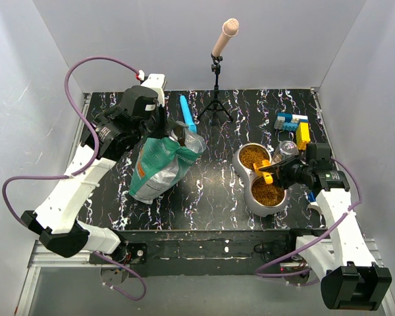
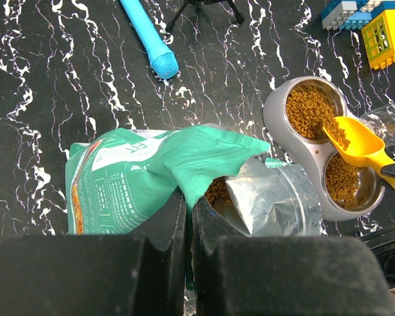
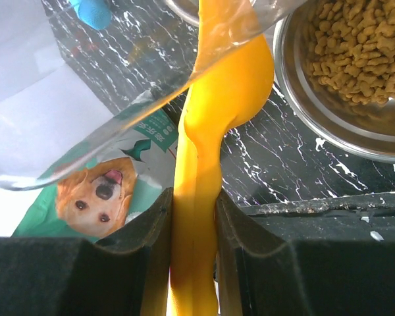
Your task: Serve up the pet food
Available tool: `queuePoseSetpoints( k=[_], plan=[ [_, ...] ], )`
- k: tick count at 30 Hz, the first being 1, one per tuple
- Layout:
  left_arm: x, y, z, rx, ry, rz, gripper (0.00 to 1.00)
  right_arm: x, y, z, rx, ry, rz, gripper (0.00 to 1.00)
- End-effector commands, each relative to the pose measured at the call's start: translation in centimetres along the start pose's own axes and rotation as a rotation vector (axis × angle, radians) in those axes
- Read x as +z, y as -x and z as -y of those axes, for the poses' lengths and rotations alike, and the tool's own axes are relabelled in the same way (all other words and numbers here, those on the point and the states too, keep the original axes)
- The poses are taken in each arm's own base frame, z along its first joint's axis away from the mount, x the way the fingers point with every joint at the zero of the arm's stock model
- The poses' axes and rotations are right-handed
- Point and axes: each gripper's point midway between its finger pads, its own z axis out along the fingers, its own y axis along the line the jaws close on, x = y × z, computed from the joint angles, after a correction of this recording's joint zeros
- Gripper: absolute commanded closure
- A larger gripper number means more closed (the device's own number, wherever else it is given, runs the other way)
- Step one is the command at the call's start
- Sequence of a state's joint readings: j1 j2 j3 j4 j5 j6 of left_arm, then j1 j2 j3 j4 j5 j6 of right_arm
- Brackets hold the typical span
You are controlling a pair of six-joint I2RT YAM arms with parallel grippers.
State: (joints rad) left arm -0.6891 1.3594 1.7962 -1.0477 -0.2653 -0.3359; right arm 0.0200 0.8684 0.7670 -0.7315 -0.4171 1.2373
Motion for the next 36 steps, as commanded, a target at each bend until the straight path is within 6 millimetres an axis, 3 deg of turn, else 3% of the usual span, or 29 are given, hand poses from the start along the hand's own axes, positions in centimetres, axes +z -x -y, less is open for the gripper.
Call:
queuePoseSetpoints(
  k=[1,20,31,36],
  plan=[
    [-4.1,6.6,0.8,-0.065,-0.077,0.264,1.00,-1.1,0.1,-1.6,-0.018,-0.003,0.015,0.99],
    [-4.5,6.5,0.7,-0.078,-0.077,0.272,1.00,-0.9,-0.6,-2.7,-0.007,-0.187,0.005,0.99],
    [-5.0,6.3,-0.1,-0.080,-0.052,0.287,1.00,-0.2,-0.2,-4.6,-0.009,-0.264,0.009,0.99],
    [-5.3,6.4,-0.6,-0.078,-0.036,0.304,1.00,-0.5,-0.4,-4.2,0.020,-0.359,0.003,0.99]
  ],
)
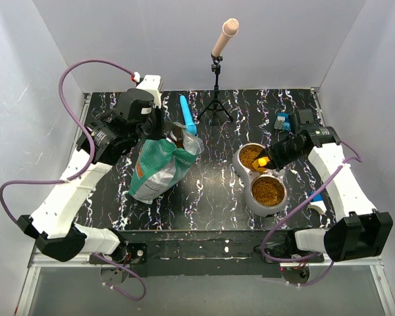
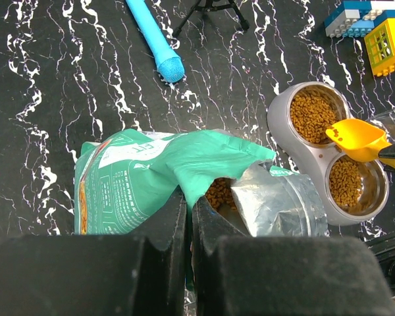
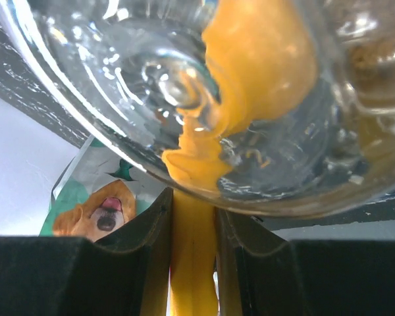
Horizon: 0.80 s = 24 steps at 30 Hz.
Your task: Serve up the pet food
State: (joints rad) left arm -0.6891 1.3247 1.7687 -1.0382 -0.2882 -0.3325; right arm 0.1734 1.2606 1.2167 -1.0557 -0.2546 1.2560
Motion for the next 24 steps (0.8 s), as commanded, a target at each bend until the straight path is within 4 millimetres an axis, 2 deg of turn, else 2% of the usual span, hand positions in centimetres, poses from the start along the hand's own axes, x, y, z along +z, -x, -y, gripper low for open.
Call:
queuePoseSetpoints(
  k=[1,5,13,16,20,23,24],
  plan=[
    [-4.6,6.5,-0.1,-0.080,-0.049,0.285,1.00,-1.1,-0.4,0.0,0.029,-0.054,0.013,0.99],
    [-4.6,6.4,-0.2,-0.077,-0.046,0.286,1.00,-0.9,-0.9,-0.6,0.054,-0.032,-0.017,0.99],
    [-4.7,6.4,-0.3,-0.076,-0.043,0.286,1.00,-1.2,-0.7,-2.5,0.067,-0.053,-0.033,0.99],
    [-4.8,6.3,-0.5,-0.075,-0.036,0.287,1.00,-1.4,-0.5,-2.7,0.060,-0.045,-0.017,0.99],
    [-5.0,6.5,-0.6,-0.077,-0.030,0.292,1.00,-1.4,-0.9,-1.7,0.082,-0.049,-0.027,0.99],
    [-5.0,6.5,-0.6,-0.078,-0.031,0.290,1.00,-1.9,-1.6,-2.7,0.109,0.012,-0.052,0.99],
    [-5.0,6.4,-0.6,-0.079,-0.032,0.288,1.00,-2.3,-1.2,-3.0,0.102,0.023,-0.028,0.99]
  ],
)
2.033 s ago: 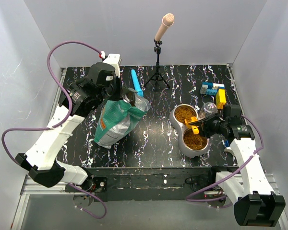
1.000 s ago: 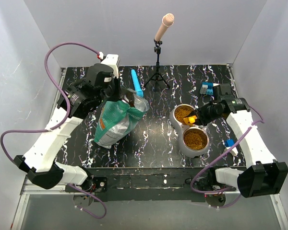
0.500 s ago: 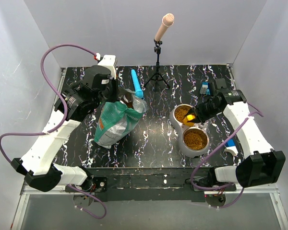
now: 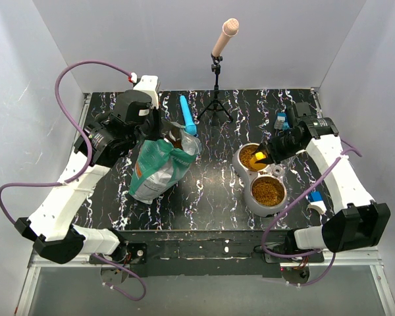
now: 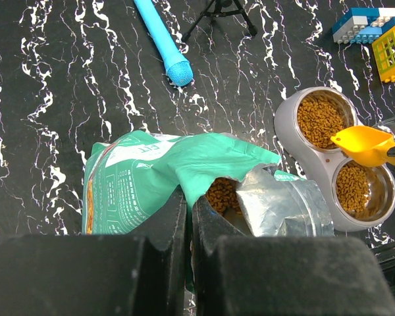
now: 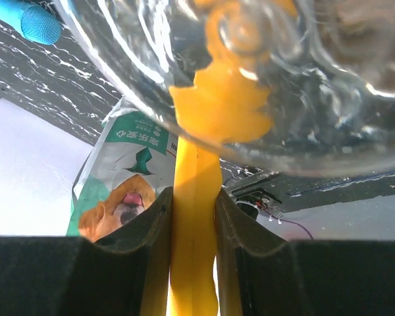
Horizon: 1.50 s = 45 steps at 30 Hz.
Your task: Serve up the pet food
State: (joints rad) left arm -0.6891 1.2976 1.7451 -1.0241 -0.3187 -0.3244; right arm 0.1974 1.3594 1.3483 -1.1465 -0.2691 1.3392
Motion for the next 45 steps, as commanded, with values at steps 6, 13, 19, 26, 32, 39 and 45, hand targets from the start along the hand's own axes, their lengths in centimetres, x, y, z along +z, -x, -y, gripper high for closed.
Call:
queuePoseSetpoints(
  k=[6,13,19,26,32,39,45],
  plan=[
    [-4.1,6.5,0.6,-0.089,-0.076,0.257,1.00,-0.5,-0.4,-0.1,-0.003,-0.005,-0.005,0.99],
    [-4.1,6.2,0.4,-0.089,-0.071,0.252,1.00,-0.5,-0.4,-0.1,-0.004,0.017,-0.007,0.99],
    [-4.1,6.3,0.4,-0.089,-0.065,0.252,1.00,-1.0,0.0,-0.4,-0.021,0.050,0.057,0.99],
    [-4.1,6.4,0.5,-0.083,-0.068,0.248,1.00,-2.8,0.1,-2.1,-0.051,0.097,0.093,0.99],
    [-4.1,6.6,0.6,-0.080,-0.074,0.248,1.00,-1.0,-0.8,-0.6,-0.040,0.035,0.014,0.99],
    [-3.9,6.6,0.7,-0.080,-0.074,0.245,1.00,-3.5,-0.8,-1.9,-0.084,0.093,0.070,0.99],
    [-4.2,7.6,0.0,-0.065,-0.035,0.277,1.00,-4.9,-1.9,-2.4,-0.222,0.205,0.055,0.99]
  ],
)
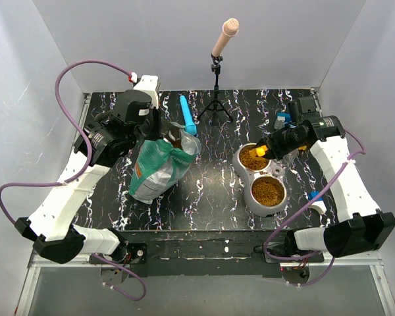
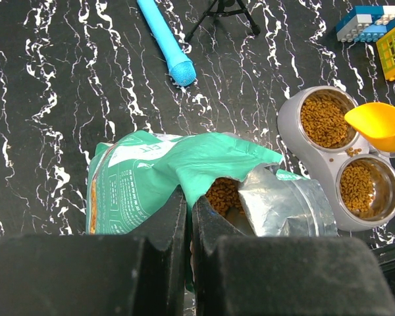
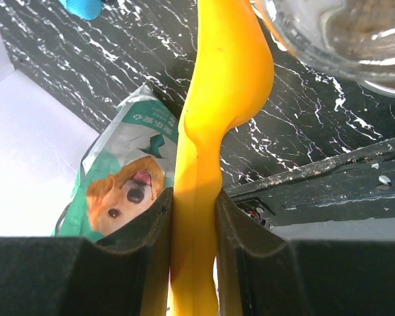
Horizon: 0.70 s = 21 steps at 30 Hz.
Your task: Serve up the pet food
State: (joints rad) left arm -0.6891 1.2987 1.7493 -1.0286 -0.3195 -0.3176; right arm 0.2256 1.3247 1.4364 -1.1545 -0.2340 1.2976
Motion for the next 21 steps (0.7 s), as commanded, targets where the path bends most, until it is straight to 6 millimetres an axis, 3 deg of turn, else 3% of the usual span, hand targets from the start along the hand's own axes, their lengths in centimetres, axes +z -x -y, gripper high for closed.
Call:
queuePoseSetpoints(
  k=[1,7,10,15,18,21],
  plan=[
    [-4.3,7.8,-0.2,-0.070,-0.027,0.288,1.00,-2.2,-0.9,-0.7,-0.142,0.128,0.012,0.99],
    [-5.4,9.2,-1.3,-0.060,0.020,0.336,1.00,-2.3,-2.7,-0.2,-0.339,0.298,-0.024,0.99],
    [-5.9,10.0,-2.0,-0.057,0.059,0.366,1.00,-2.4,-4.8,-1.8,-0.563,0.467,-0.050,0.99],
    [-6.1,10.7,-2.5,-0.047,0.089,0.385,1.00,-0.3,-9.9,-2.5,-0.897,0.637,-0.177,0.99],
    [-6.3,10.7,-2.5,-0.055,0.090,0.379,1.00,1.3,-11.1,-3.2,-0.975,0.684,-0.188,0.99],
    [-6.6,10.4,-2.8,-0.070,0.095,0.373,1.00,3.5,-10.9,-3.9,-1.008,0.688,-0.188,0.99]
  ],
)
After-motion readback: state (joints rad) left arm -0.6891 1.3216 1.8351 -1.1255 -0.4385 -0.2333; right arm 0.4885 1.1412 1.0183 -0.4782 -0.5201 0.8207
